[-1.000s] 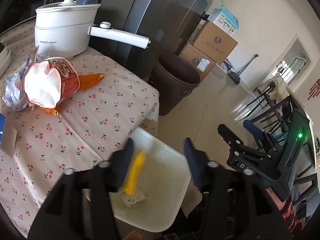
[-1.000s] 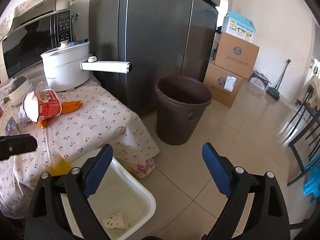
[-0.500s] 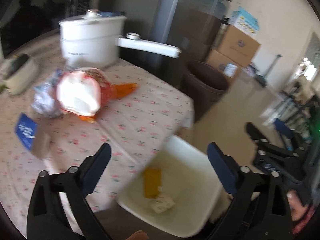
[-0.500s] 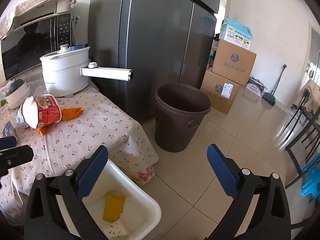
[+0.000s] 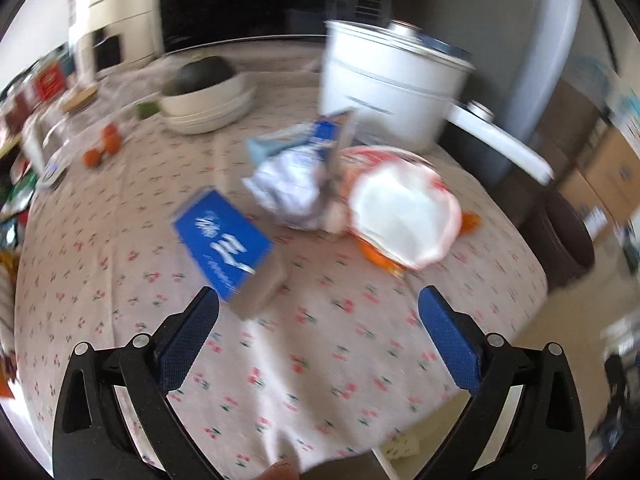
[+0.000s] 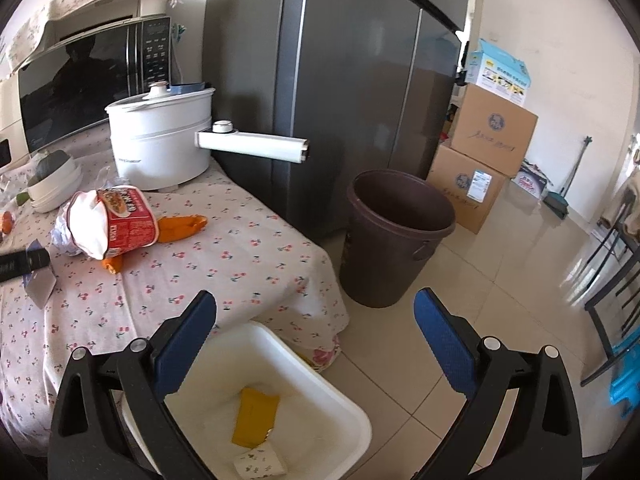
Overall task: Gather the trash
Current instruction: 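Grasp the blue box on the table with the left tool, then grasp the red-and-white noodle cup with the right tool while the left tool holds the box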
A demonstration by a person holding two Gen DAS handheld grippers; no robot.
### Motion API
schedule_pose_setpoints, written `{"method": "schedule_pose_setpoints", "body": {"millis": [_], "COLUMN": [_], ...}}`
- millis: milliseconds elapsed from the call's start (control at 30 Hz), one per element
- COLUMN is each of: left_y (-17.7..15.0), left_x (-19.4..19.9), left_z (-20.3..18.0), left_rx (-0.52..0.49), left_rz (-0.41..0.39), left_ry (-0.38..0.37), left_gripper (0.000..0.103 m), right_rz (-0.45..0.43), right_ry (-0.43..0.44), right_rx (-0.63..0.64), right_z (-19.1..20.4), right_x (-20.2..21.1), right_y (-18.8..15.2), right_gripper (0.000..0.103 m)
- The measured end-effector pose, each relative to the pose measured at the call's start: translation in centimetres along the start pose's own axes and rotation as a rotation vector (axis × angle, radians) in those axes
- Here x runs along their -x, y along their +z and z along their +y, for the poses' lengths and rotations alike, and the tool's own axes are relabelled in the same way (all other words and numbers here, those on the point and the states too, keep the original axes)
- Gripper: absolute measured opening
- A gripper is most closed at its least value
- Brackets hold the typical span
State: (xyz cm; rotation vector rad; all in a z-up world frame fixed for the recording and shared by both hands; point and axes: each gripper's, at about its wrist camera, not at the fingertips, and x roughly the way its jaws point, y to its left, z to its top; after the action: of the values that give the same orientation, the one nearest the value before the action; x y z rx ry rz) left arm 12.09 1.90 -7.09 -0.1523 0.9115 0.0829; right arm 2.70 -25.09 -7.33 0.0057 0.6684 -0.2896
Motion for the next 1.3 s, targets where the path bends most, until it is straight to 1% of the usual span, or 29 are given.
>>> {"method": "schedule_pose_setpoints", "body": {"millis": [100, 167, 367, 433, 567, 667, 700, 733, 767, 800, 833, 900, 967, 1033, 1100, 1200, 1300], "left_y": [1.3, 2.2, 3.0, 3.0, 2.9, 2.7, 2.5, 2.4, 2.4, 2.3, 2.4, 2.6, 2.6, 2.4, 2.6, 3.0, 3.3], "left_x": [-0.9, -1.9, -5.5, -6.5, -8.4, -9.5, -9.9, -10.0, -10.1, -10.1, -9.9, -9.0, -8.1, -7.2, -5.9, -3.7, -1.9], "left_z": [1.7, 3.1, 6.8, 7.7, 8.8, 8.7, 8.7, 8.7, 8.7, 8.5, 8.5, 8.4, 8.5, 9.0, 9.7, 10.7, 11.8], "left_rx": [0.066, 0.119, 0.299, 0.336, 0.381, 0.386, 0.383, 0.381, 0.372, 0.351, 0.339, 0.311, 0.293, 0.296, 0.300, 0.291, 0.286], "left_rz": [-0.008, 0.002, 0.105, 0.137, 0.205, 0.258, 0.275, 0.281, 0.283, 0.285, 0.277, 0.250, 0.239, 0.230, 0.209, 0.156, 0.108], "left_ry": [0.048, 0.078, 0.096, 0.090, 0.048, -0.026, -0.043, -0.047, -0.046, -0.049, -0.052, -0.057, -0.081, -0.106, -0.135, -0.137, -0.141], "left_gripper": [0.096, 0.096, 0.096, 0.096, 0.096, 0.096, 0.093, 0.089, 0.075, 0.070, 0.068, 0.057, 0.054, 0.053, 0.052, 0.052, 0.052], "right_rz": [0.004, 0.008, 0.024, 0.031, 0.039, 0.045, 0.045, 0.043, 0.039, 0.033, 0.024, -0.012, -0.072, -0.159, -0.267, -0.349, -0.398], "right_ry": [0.019, 0.033, 0.058, 0.064, 0.077, 0.090, 0.094, 0.097, 0.100, 0.103, 0.106, 0.105, 0.093, 0.073, 0.058, 0.075, 0.060], "right_rx": [0.002, 0.004, 0.020, 0.028, 0.043, 0.052, 0.056, 0.060, 0.067, 0.076, 0.092, 0.154, 0.248, 0.363, 0.499, 0.640, 0.760], "right_z": [0.7, 1.1, 2.5, 3.1, 4.0, 4.9, 5.3, 5.6, 6.0, 6.4, 6.9, 8.5, 10.5, 12.8, 15.1, 17.9, 20.4], "right_x": [-0.1, -0.2, -0.6, -0.8, -1.0, -1.1, -1.1, -1.2, -1.2, -1.2, -1.1, -1.0, -0.7, -0.4, -0.1, -0.4, -1.2], "right_y": [0.2, 0.3, 0.4, 0.3, 0.4, 0.4, 0.5, 0.5, 0.5, 0.5, 0.5, 0.6, 0.6, 0.4, 0.0, -0.8, -1.6], "right_gripper": [0.096, 0.096, 0.096, 0.096, 0.096, 0.096, 0.096, 0.096, 0.096, 0.096, 0.096, 0.096, 0.096, 0.096, 0.096, 0.096, 0.096]}}
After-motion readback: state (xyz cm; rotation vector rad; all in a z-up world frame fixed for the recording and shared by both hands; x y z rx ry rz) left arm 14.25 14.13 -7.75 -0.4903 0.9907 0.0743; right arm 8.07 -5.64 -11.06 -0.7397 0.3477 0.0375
